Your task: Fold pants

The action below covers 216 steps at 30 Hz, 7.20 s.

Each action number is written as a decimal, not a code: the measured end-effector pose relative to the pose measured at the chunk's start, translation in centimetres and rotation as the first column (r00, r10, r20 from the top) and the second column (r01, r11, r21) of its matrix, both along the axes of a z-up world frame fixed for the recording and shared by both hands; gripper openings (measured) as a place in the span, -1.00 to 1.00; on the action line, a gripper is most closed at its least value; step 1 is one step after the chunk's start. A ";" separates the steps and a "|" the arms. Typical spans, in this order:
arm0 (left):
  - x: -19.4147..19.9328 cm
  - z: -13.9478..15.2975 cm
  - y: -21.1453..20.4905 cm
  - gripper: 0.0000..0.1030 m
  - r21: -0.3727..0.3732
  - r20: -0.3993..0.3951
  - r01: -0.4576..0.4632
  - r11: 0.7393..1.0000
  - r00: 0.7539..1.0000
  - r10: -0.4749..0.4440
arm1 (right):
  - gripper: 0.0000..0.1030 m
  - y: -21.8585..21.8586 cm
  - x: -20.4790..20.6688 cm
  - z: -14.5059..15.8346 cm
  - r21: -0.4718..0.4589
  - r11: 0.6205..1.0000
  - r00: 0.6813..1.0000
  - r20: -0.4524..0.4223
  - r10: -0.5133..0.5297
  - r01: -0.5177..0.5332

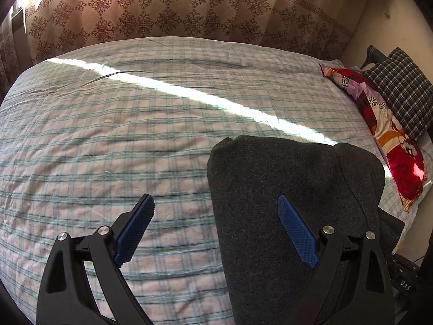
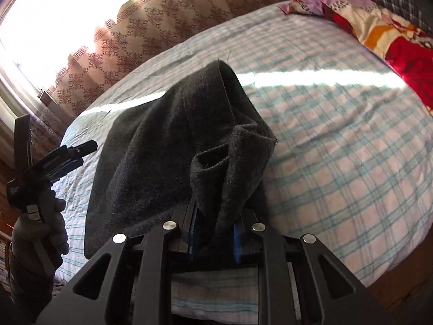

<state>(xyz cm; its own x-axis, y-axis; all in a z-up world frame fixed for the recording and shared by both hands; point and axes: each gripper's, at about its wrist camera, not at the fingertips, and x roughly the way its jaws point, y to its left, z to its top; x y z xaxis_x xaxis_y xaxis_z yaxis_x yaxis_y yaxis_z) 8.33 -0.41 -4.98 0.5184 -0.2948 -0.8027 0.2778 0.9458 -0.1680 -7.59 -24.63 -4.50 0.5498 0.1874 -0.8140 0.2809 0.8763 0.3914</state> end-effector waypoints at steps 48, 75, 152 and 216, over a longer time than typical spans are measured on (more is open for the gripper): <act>0.9 0.3 -5.6 0.76 0.013 -0.004 0.096 0.995 0.995 -0.096 | 0.11 1.5 12.0 4.4 -0.272 0.921 0.923 0.190 0.334 -0.278; -4.8 -2.3 -6.2 0.62 0.153 -0.023 0.164 0.975 0.986 -0.162 | 0.20 0.9 3.5 1.6 -0.390 0.863 0.932 0.034 0.360 -0.320; -3.6 -5.7 1.4 0.94 -0.192 -0.226 -0.033 0.981 0.974 -0.011 | 0.83 -5.9 3.6 -2.1 0.001 0.989 0.989 0.003 0.146 -0.146; -5.4 -7.8 49.3 0.28 -0.417 -0.162 -0.600 0.682 0.788 0.594 | 0.18 52.9 27.8 -3.3 0.048 0.465 0.468 0.119 0.876 -0.884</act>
